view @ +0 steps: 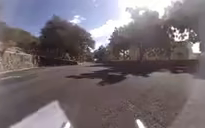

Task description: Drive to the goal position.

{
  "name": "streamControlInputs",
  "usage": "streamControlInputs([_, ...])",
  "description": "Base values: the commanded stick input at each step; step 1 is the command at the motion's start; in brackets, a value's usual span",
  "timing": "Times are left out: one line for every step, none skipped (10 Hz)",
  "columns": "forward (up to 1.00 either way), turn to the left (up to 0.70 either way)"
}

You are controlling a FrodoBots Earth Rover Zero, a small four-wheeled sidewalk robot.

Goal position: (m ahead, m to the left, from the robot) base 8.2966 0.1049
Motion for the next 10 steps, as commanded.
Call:
streamControlInputs([0.70,0.00])
streamControlInputs([0.70,0.00])
streamControlInputs([0.70,0.00])
streamControlInputs([0.70,0.00])
streamControlInputs([0.70,0.00])
streamControlInputs([0.70,0.00])
streamControlInputs([0.70,0.00])
streamControlInputs([0.70,0.00])
streamControlInputs([0.70,0.00])
streamControlInputs([0.70,0.00])
